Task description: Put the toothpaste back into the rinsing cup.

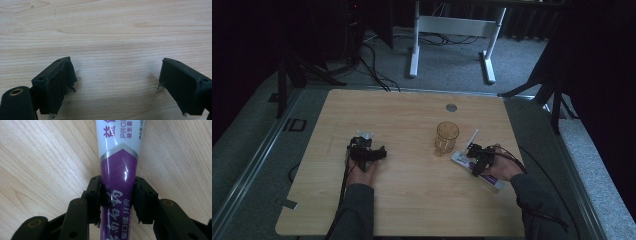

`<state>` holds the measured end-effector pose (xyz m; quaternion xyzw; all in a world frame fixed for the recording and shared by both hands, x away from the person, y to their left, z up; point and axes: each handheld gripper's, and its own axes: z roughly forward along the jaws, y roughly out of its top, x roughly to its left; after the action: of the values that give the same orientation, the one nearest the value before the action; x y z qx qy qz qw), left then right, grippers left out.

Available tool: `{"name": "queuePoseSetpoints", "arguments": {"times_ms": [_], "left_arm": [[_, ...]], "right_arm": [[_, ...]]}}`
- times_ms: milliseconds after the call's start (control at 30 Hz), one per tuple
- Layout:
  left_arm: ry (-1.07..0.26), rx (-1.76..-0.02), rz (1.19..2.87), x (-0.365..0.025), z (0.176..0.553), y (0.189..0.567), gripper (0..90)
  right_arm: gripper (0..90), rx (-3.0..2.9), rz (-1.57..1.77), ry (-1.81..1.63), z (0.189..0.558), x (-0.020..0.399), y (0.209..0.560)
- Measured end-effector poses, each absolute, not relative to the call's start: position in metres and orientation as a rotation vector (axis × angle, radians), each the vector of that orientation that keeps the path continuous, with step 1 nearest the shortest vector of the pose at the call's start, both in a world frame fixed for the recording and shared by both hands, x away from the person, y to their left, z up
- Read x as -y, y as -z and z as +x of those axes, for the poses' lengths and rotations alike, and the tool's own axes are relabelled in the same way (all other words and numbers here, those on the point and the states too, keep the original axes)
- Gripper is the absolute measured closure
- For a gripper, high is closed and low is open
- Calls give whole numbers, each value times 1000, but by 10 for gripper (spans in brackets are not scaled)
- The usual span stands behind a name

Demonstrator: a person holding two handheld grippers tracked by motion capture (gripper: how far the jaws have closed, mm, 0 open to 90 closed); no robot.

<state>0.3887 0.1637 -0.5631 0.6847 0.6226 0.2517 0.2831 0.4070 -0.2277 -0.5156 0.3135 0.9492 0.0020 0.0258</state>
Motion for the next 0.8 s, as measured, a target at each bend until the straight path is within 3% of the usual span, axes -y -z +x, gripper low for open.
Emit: {"name": "queuePoseSetpoints", "arguments": {"times_ms": [800], "left_arm": [[-674,-1666,1832,-164,389,563,113]], "right_arm": [[707,-2920,925,-41,402,239,510]]}}
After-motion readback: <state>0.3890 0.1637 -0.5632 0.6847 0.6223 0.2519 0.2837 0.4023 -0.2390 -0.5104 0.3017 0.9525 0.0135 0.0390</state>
